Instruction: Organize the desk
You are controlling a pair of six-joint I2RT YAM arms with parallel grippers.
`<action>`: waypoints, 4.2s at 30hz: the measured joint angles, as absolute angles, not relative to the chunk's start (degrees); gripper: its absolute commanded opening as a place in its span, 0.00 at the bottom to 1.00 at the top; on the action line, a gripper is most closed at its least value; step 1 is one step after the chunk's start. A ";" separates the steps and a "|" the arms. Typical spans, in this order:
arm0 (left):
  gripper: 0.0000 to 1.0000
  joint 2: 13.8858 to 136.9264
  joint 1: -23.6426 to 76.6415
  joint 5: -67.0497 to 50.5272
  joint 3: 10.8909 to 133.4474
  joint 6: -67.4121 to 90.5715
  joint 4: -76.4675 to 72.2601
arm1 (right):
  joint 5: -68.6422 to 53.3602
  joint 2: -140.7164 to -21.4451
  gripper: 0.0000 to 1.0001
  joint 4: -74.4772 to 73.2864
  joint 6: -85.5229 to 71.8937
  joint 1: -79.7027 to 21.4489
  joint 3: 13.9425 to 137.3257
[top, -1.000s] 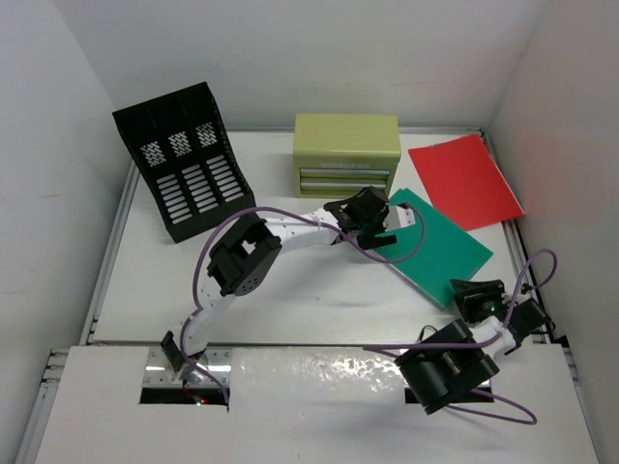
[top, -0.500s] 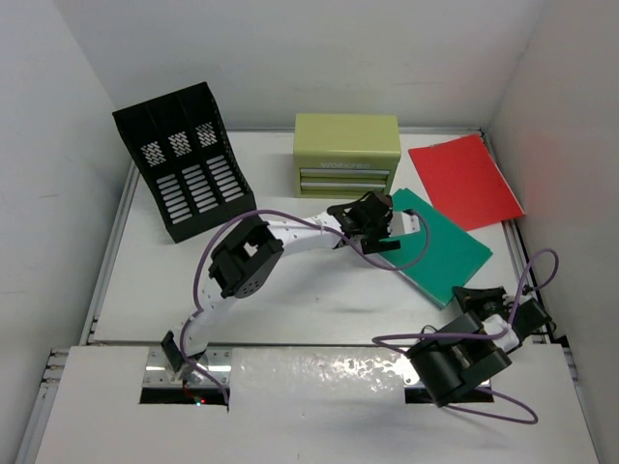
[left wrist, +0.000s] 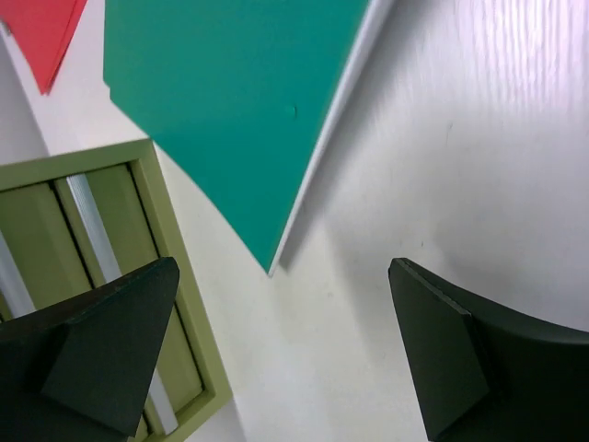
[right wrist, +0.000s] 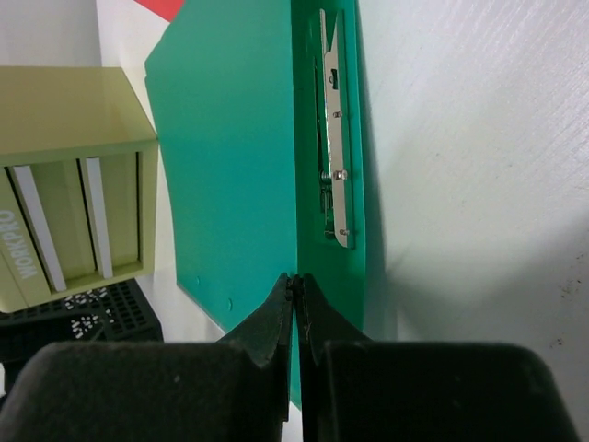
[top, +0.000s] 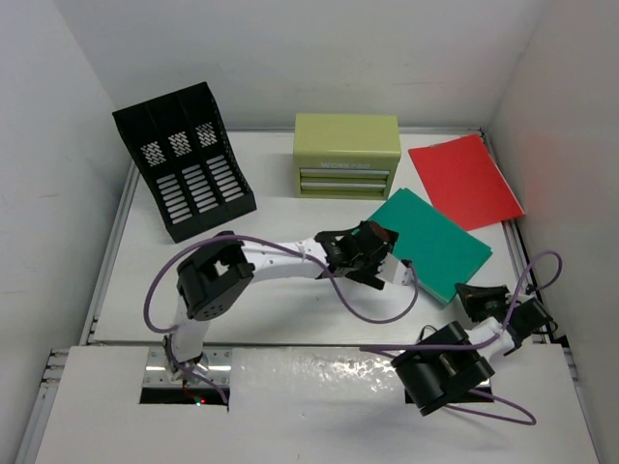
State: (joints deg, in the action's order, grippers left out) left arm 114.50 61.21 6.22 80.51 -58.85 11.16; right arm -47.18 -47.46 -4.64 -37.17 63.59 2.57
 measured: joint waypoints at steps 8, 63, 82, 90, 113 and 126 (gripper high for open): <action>1.00 114.45 61.06 6.76 69.43 -63.18 -1.56 | -48.66 -45.67 0.00 -4.38 -41.15 63.64 2.57; 0.00 119.39 67.07 2.11 91.77 -35.00 12.97 | -36.53 -41.08 0.83 -27.42 -34.11 61.01 31.79; 0.00 117.03 61.95 -0.73 115.55 -20.40 30.83 | -34.13 -40.60 0.86 -41.39 -29.74 54.59 54.00; 0.00 106.59 56.10 -2.72 115.39 -14.41 32.97 | -31.42 -40.23 0.87 -42.48 -29.26 54.59 55.83; 0.00 67.88 44.47 40.03 116.09 -20.58 23.09 | -28.73 -37.45 0.87 -34.89 -32.86 53.10 48.64; 0.00 57.87 10.26 42.54 94.54 -8.99 20.62 | -35.16 -42.39 0.88 -22.20 -36.05 47.57 48.95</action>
State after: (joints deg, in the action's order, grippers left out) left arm 57.87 10.26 42.54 94.54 -8.99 20.62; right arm -35.16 -42.39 -22.20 -36.05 47.57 48.95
